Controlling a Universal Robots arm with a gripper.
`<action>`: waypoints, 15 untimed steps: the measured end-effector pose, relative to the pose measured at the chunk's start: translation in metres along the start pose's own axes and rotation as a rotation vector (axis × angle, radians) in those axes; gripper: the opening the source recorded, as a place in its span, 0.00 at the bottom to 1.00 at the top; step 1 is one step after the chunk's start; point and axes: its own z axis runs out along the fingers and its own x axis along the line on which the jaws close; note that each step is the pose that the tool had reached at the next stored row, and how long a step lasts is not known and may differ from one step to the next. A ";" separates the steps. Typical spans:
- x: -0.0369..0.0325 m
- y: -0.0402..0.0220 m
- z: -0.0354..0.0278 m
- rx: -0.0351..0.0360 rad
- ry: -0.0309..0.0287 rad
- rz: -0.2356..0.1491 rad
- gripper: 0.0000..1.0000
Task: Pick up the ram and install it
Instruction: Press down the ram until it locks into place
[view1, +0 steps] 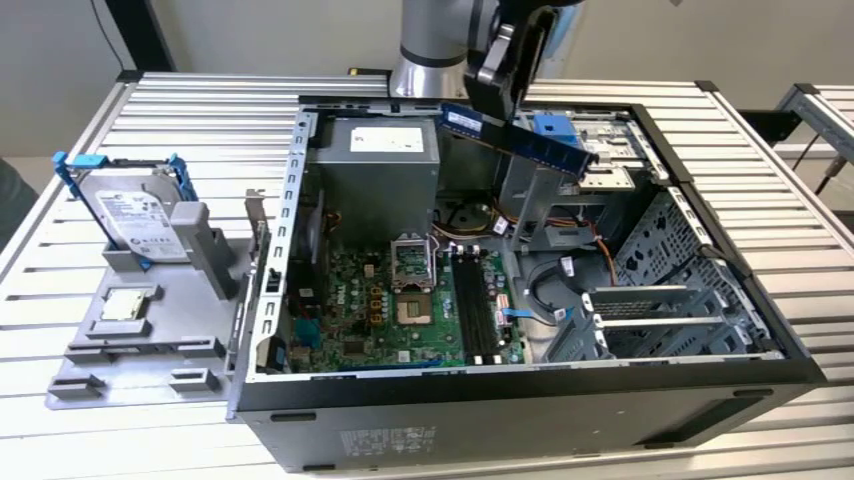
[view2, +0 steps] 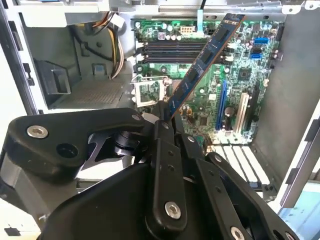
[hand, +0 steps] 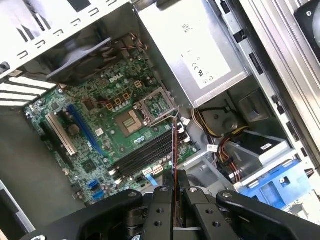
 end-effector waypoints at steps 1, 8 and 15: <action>0.0000 0.0000 0.0000 0.0004 -0.0002 0.010 0.00; 0.0000 0.0000 0.0000 0.0030 -0.0018 0.079 0.00; 0.0000 0.0000 0.0000 0.0057 -0.0032 0.148 0.00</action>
